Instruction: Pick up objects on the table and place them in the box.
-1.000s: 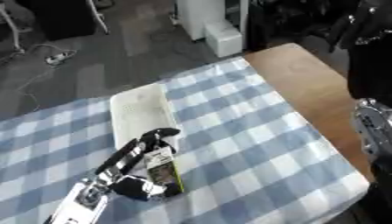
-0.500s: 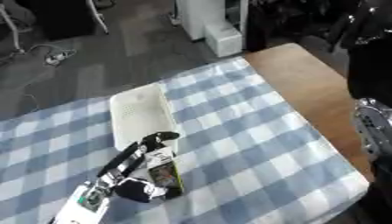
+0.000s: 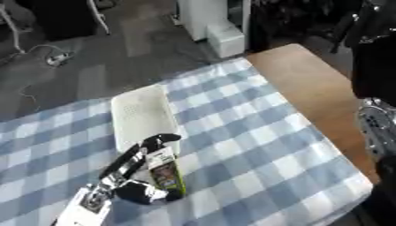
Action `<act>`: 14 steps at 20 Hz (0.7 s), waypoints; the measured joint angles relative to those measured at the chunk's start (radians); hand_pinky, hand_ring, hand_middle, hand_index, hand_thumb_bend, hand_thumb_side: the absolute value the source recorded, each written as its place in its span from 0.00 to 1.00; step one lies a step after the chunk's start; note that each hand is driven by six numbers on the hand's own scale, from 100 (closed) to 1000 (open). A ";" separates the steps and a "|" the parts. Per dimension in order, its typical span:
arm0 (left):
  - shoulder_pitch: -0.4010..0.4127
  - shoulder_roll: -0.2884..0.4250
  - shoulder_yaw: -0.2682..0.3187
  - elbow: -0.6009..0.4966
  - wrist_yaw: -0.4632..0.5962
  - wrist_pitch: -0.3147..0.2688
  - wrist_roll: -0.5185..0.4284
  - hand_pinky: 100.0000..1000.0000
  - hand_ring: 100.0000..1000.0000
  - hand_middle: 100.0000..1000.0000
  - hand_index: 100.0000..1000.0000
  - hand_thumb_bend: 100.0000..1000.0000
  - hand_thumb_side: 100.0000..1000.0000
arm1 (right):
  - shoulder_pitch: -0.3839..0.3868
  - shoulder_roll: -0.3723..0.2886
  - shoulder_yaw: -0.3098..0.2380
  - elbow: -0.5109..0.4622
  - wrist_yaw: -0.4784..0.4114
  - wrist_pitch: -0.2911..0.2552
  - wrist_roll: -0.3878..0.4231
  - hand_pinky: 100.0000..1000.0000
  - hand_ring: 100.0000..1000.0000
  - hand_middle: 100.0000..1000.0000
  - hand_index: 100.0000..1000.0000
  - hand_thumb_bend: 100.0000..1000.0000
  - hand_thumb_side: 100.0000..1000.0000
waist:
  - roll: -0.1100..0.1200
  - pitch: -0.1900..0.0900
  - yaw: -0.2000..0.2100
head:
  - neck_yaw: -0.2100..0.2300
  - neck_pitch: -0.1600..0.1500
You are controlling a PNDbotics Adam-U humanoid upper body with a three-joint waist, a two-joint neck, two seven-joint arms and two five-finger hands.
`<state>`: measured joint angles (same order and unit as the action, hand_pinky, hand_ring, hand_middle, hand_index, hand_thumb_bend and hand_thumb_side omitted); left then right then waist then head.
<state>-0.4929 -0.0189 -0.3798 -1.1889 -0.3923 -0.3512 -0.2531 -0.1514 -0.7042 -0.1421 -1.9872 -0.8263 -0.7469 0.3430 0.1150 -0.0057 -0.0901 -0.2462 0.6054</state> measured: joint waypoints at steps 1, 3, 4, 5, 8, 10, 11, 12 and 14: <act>0.000 0.000 0.000 0.001 0.000 -0.002 -0.002 0.44 0.62 0.84 0.91 0.65 0.49 | 0.000 0.000 0.000 0.000 0.000 0.000 0.000 0.40 0.37 0.39 0.56 0.00 1.00 | 0.000 0.000 0.000 | 0.000 0.000; 0.000 -0.001 0.001 0.002 0.000 -0.005 -0.001 0.38 0.56 0.80 0.88 0.63 0.51 | 0.000 0.000 0.000 0.000 0.000 0.000 0.000 0.40 0.37 0.39 0.56 0.00 1.00 | 0.000 0.000 0.000 | 0.000 0.000; 0.000 -0.002 0.001 0.003 -0.001 -0.006 0.000 0.35 0.54 0.79 0.87 0.63 0.51 | 0.000 0.000 0.000 0.000 0.000 0.000 0.000 0.40 0.37 0.39 0.56 0.00 1.00 | 0.000 0.000 0.000 | 0.000 0.000; 0.000 -0.005 0.004 0.006 -0.001 -0.007 0.003 0.26 0.48 0.76 0.83 0.63 0.53 | 0.000 0.000 0.000 0.000 0.000 0.000 0.000 0.40 0.37 0.39 0.56 0.00 1.00 | 0.000 0.000 0.000 | 0.000 0.000; 0.000 -0.009 0.009 0.012 -0.002 -0.007 0.033 0.08 0.39 0.67 0.73 0.64 0.53 | 0.000 0.000 0.000 0.000 0.000 0.000 0.000 0.40 0.37 0.39 0.55 0.00 1.00 | 0.000 0.000 0.000 | 0.000 0.000; 0.004 -0.008 0.011 0.020 -0.010 -0.010 0.065 0.00 0.34 0.62 0.67 0.62 0.52 | 0.000 0.000 0.000 0.000 0.000 0.001 0.002 0.40 0.37 0.39 0.55 0.00 1.00 | 0.000 0.000 -0.001 | 0.000 0.000; 0.010 -0.008 0.012 0.026 -0.018 -0.013 0.083 0.00 0.29 0.55 0.61 0.48 0.54 | 0.000 0.000 0.000 0.000 0.000 0.002 0.002 0.40 0.37 0.39 0.55 0.00 1.00 | 0.000 0.001 0.000 | 0.000 0.000; 0.010 -0.008 0.012 0.029 -0.026 -0.017 0.105 0.00 0.23 0.51 0.56 0.39 0.56 | -0.001 0.000 0.000 0.000 0.000 0.002 0.003 0.40 0.37 0.39 0.55 0.00 1.00 | 0.000 0.001 0.000 | 0.000 0.000; 0.012 -0.009 0.014 0.037 -0.046 -0.030 0.152 0.00 0.14 0.44 0.50 0.34 0.60 | -0.001 0.000 -0.001 0.000 0.000 0.003 0.004 0.40 0.37 0.39 0.55 0.00 1.00 | 0.000 0.001 0.000 | 0.000 0.000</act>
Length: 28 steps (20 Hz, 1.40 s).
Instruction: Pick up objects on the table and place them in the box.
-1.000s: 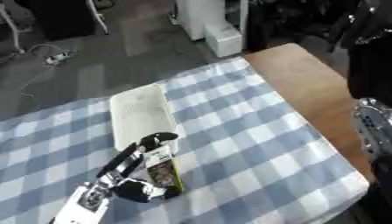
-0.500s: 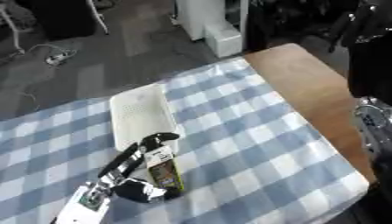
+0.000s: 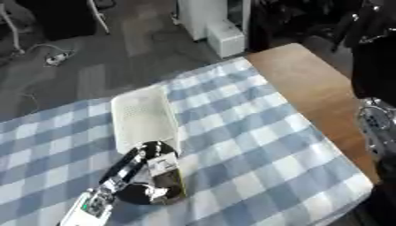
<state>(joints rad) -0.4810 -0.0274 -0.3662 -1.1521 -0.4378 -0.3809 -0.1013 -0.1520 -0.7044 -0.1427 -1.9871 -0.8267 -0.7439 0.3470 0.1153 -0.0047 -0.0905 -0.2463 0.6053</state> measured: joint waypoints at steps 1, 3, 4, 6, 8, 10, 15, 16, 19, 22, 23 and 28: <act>0.002 0.000 0.001 0.004 -0.013 -0.007 0.023 0.00 0.06 0.38 0.46 0.32 0.63 | 0.000 0.000 0.000 0.000 0.000 0.000 0.000 0.40 0.37 0.39 0.55 0.00 1.00 | 0.000 0.000 0.000 | 0.000 0.000; 0.002 0.000 0.003 0.014 -0.039 -0.018 0.061 0.00 0.00 0.23 0.41 0.28 0.66 | 0.000 0.000 0.000 0.000 0.000 0.000 0.001 0.40 0.37 0.39 0.55 0.00 1.00 | 0.000 0.000 0.000 | 0.000 0.000; 0.002 -0.001 0.005 0.017 -0.052 -0.024 0.077 0.00 0.00 0.21 0.41 0.27 0.66 | 0.000 0.000 0.000 0.000 0.000 0.000 0.001 0.40 0.37 0.39 0.55 0.00 1.00 | 0.000 0.000 0.000 | 0.000 0.000; 0.003 -0.001 0.005 0.023 -0.070 -0.036 0.102 0.00 0.00 0.13 0.38 0.26 0.66 | 0.000 0.000 0.000 0.000 0.000 0.000 0.001 0.40 0.37 0.39 0.55 0.00 1.00 | 0.000 0.000 0.000 | 0.000 0.000; 0.004 -0.006 0.005 0.026 -0.082 -0.046 0.121 0.00 0.00 0.07 0.37 0.26 0.66 | 0.000 0.000 0.000 0.000 0.000 0.000 0.001 0.40 0.37 0.39 0.55 0.00 1.00 | 0.000 0.000 0.000 | 0.000 0.000; 0.006 -0.008 0.005 0.026 -0.085 -0.055 0.134 0.00 0.00 0.01 0.35 0.25 0.64 | 0.000 0.000 0.000 0.000 0.000 0.000 0.001 0.40 0.37 0.39 0.55 0.00 1.00 | 0.000 0.000 0.000 | 0.000 0.000; 0.006 -0.008 0.005 0.019 -0.074 -0.061 0.139 0.00 0.00 0.00 0.35 0.27 0.62 | 0.000 0.000 0.000 0.000 -0.001 0.000 0.001 0.40 0.37 0.39 0.55 0.00 1.00 | 0.000 0.000 0.000 | 0.000 0.000; 0.006 -0.008 0.005 0.012 -0.067 -0.058 0.136 0.00 0.00 0.00 0.35 0.27 0.62 | 0.000 0.000 0.000 0.000 -0.001 0.000 0.001 0.40 0.37 0.39 0.55 0.00 1.00 | 0.000 0.000 0.000 | 0.000 0.000; 0.004 -0.004 0.008 -0.026 -0.029 -0.041 0.122 0.00 0.00 0.00 0.35 0.27 0.61 | 0.000 0.000 -0.002 0.000 -0.003 0.000 0.001 0.40 0.37 0.39 0.55 0.00 1.00 | 0.000 0.000 0.000 | -0.001 0.000; -0.016 0.017 0.021 -0.087 0.036 -0.001 0.097 0.00 0.00 0.00 0.35 0.28 0.61 | 0.000 0.000 -0.005 0.000 -0.004 0.001 0.001 0.40 0.37 0.39 0.56 0.00 1.00 | 0.000 -0.001 0.000 | -0.008 0.000; -0.025 0.026 0.025 -0.111 0.068 0.018 0.085 0.00 0.00 0.00 0.35 0.28 0.61 | 0.000 0.000 -0.005 0.000 -0.004 0.001 0.000 0.40 0.37 0.39 0.56 0.00 1.00 | 0.000 -0.002 0.000 | -0.010 0.000; -0.091 0.084 0.072 -0.226 0.254 0.133 0.038 0.00 0.00 0.00 0.35 0.29 0.60 | 0.004 0.000 -0.005 0.000 -0.003 0.000 0.000 0.40 0.37 0.39 0.56 0.00 1.00 | 0.000 -0.008 0.001 | -0.029 -0.001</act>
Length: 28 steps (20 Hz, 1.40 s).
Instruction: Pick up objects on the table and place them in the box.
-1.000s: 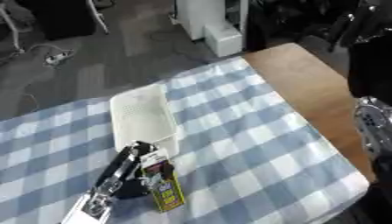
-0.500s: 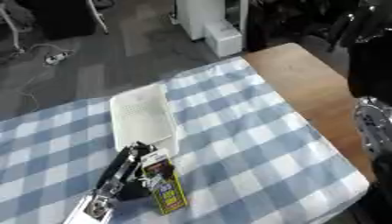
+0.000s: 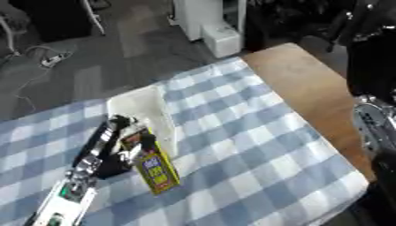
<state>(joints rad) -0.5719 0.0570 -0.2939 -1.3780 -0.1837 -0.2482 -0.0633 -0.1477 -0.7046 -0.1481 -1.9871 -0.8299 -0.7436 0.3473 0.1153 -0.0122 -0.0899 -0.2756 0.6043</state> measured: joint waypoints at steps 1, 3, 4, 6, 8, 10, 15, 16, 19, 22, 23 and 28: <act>-0.011 0.013 0.012 -0.016 0.028 0.019 -0.001 0.00 0.00 0.00 0.35 0.29 0.60 | 0.001 0.000 0.000 0.000 0.000 0.000 0.000 0.40 0.37 0.39 0.56 0.00 1.00 | 0.000 0.000 0.000 | -0.005 0.000; -0.028 0.038 0.034 -0.038 0.064 0.047 0.005 0.00 0.00 0.00 0.35 0.29 0.60 | 0.001 0.000 0.000 0.000 0.001 0.001 0.000 0.40 0.37 0.39 0.56 0.00 1.00 | 0.000 -0.002 0.000 | -0.006 -0.001; -0.038 0.050 0.045 -0.043 0.076 0.056 0.011 0.00 0.00 0.00 0.35 0.29 0.60 | 0.001 0.000 0.000 0.000 0.001 0.001 -0.001 0.40 0.37 0.39 0.56 0.00 1.00 | 0.001 -0.003 0.000 | -0.006 -0.004; -0.059 0.072 0.062 -0.045 0.091 0.069 0.025 0.00 0.00 0.00 0.35 0.29 0.60 | 0.001 0.000 0.000 0.000 0.001 0.001 -0.001 0.40 0.37 0.39 0.56 0.00 1.00 | 0.003 -0.006 0.000 | -0.006 -0.006; -0.077 0.087 0.076 -0.044 0.098 0.077 0.040 0.00 0.00 0.00 0.34 0.30 0.60 | 0.001 -0.001 0.000 0.000 0.001 0.003 -0.002 0.40 0.37 0.39 0.56 0.00 1.00 | 0.005 -0.006 -0.001 | -0.006 -0.008; -0.099 0.098 0.086 -0.039 0.101 0.080 0.055 0.00 0.00 0.00 0.34 0.30 0.60 | 0.001 -0.003 0.000 0.000 0.000 0.003 -0.002 0.40 0.37 0.39 0.56 0.00 1.00 | 0.005 -0.006 -0.004 | -0.006 -0.008; -0.142 0.110 0.107 0.007 0.097 0.072 0.098 0.00 0.00 0.00 0.34 0.30 0.60 | 0.001 -0.009 0.000 0.000 -0.001 0.007 0.002 0.40 0.36 0.39 0.56 0.00 1.00 | 0.006 -0.006 -0.007 | -0.004 -0.016; -0.146 0.111 0.112 0.022 0.095 0.066 0.107 0.00 0.00 0.00 0.34 0.31 0.60 | 0.000 -0.009 0.000 0.000 -0.002 0.008 0.002 0.40 0.36 0.39 0.56 0.00 1.00 | 0.006 -0.006 -0.008 | -0.004 -0.016; -0.163 0.112 0.120 0.076 0.078 0.038 0.142 0.00 0.00 0.00 0.34 0.31 0.60 | -0.001 -0.009 0.000 0.000 -0.005 0.010 0.002 0.40 0.36 0.39 0.56 0.00 1.00 | 0.008 -0.006 -0.013 | -0.002 -0.017; -0.184 0.119 0.123 0.142 0.054 -0.005 0.175 0.00 0.00 0.00 0.33 0.30 0.61 | -0.006 -0.009 0.000 0.000 -0.008 0.013 0.005 0.40 0.37 0.39 0.56 0.00 1.00 | 0.011 -0.006 -0.018 | 0.004 -0.019; -0.191 0.120 0.123 0.167 0.044 -0.023 0.185 0.00 0.00 0.00 0.34 0.30 0.61 | -0.008 -0.009 0.000 0.000 -0.010 0.014 0.005 0.40 0.37 0.39 0.56 0.00 1.00 | 0.011 -0.006 -0.020 | 0.005 -0.022; -0.221 0.127 0.123 0.296 -0.013 -0.122 0.221 0.00 0.00 0.00 0.35 0.30 0.59 | -0.011 -0.010 0.001 0.000 -0.014 0.018 0.010 0.40 0.36 0.39 0.56 0.00 1.00 | 0.013 -0.006 -0.025 | 0.015 -0.026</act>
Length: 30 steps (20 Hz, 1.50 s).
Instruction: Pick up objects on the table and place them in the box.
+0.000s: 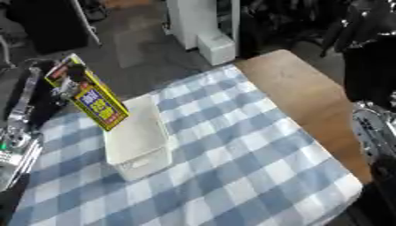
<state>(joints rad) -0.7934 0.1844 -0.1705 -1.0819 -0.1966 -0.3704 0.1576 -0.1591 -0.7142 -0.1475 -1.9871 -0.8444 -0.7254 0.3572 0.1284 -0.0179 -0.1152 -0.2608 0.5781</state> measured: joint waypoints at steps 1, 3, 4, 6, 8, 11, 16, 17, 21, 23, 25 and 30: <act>-0.006 0.000 0.000 0.024 -0.013 -0.019 0.005 0.00 0.00 0.00 0.36 0.30 0.62 | -0.003 0.000 0.000 0.000 0.000 0.001 0.001 0.40 0.36 0.39 0.56 0.00 1.00 | 0.001 0.000 0.000 | 0.001 0.000; -0.011 0.000 0.000 0.069 -0.040 -0.054 0.013 0.00 0.00 0.00 0.35 0.29 0.62 | -0.007 0.000 0.000 0.000 -0.002 0.004 0.004 0.40 0.36 0.39 0.56 0.00 1.00 | 0.002 0.000 0.000 | 0.003 0.000; -0.013 0.000 0.000 0.091 -0.052 -0.071 0.017 0.00 0.00 0.00 0.35 0.29 0.62 | -0.010 0.000 0.001 0.000 -0.004 0.004 0.004 0.40 0.36 0.39 0.56 0.00 1.00 | 0.003 0.000 -0.001 | 0.004 0.000; -0.018 0.000 0.002 0.132 -0.081 -0.099 0.024 0.00 0.00 0.00 0.36 0.29 0.63 | -0.015 0.000 0.002 0.000 -0.008 0.007 0.006 0.40 0.37 0.39 0.56 0.00 1.00 | 0.005 0.000 -0.004 | 0.006 -0.001; -0.024 0.000 0.008 0.170 -0.103 -0.121 0.032 0.00 0.00 0.00 0.35 0.28 0.63 | -0.016 -0.002 0.003 0.000 -0.010 0.009 0.008 0.40 0.37 0.39 0.56 0.00 1.00 | 0.005 0.000 -0.006 | 0.006 -0.008; -0.027 -0.001 0.014 0.217 -0.127 -0.148 0.041 0.00 0.00 0.00 0.35 0.27 0.64 | -0.024 -0.003 0.006 0.000 -0.017 0.011 0.010 0.40 0.37 0.39 0.56 0.00 1.00 | 0.005 0.000 -0.010 | 0.012 -0.009; -0.036 -0.015 0.019 0.262 -0.155 -0.186 0.045 0.00 0.00 0.00 0.34 0.26 0.64 | -0.033 -0.004 0.006 0.000 -0.026 0.017 0.015 0.40 0.36 0.39 0.55 0.00 1.00 | 0.008 0.001 -0.016 | 0.016 -0.018; -0.036 -0.018 0.019 0.267 -0.158 -0.193 0.045 0.00 0.00 0.00 0.34 0.26 0.64 | -0.034 -0.004 0.006 0.000 -0.028 0.018 0.016 0.40 0.36 0.39 0.55 0.00 1.00 | 0.009 0.001 -0.018 | 0.016 -0.018; -0.043 -0.023 0.020 0.280 -0.170 -0.212 0.054 0.00 0.00 0.00 0.31 0.29 0.63 | -0.041 -0.008 0.006 0.000 -0.037 0.024 0.014 0.40 0.36 0.39 0.55 0.00 1.00 | 0.011 0.001 -0.021 | 0.019 -0.022; -0.052 -0.025 0.025 0.286 -0.174 -0.218 0.060 0.00 0.00 0.00 0.30 0.29 0.62 | -0.042 -0.008 0.006 0.000 -0.040 0.028 0.015 0.40 0.36 0.39 0.55 0.00 1.00 | 0.011 0.001 -0.024 | 0.024 -0.027; -0.064 -0.025 0.025 0.291 -0.181 -0.223 0.064 0.00 0.00 0.00 0.29 0.29 0.63 | -0.047 -0.008 0.006 0.000 -0.044 0.032 0.013 0.40 0.36 0.39 0.55 0.00 1.00 | 0.012 0.001 -0.026 | 0.024 -0.027; -0.083 -0.025 0.031 0.322 -0.206 -0.222 0.061 0.00 0.00 0.22 0.46 0.26 0.66 | -0.056 -0.008 0.006 0.000 -0.054 0.041 0.011 0.40 0.36 0.39 0.55 0.00 1.00 | 0.016 0.001 -0.034 | 0.034 -0.036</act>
<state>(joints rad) -0.8763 0.1589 -0.1395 -0.7603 -0.4030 -0.5927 0.2191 -0.2148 -0.7226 -0.1420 -1.9872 -0.8980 -0.6839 0.3684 0.1448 -0.0169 -0.1492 -0.2272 0.5425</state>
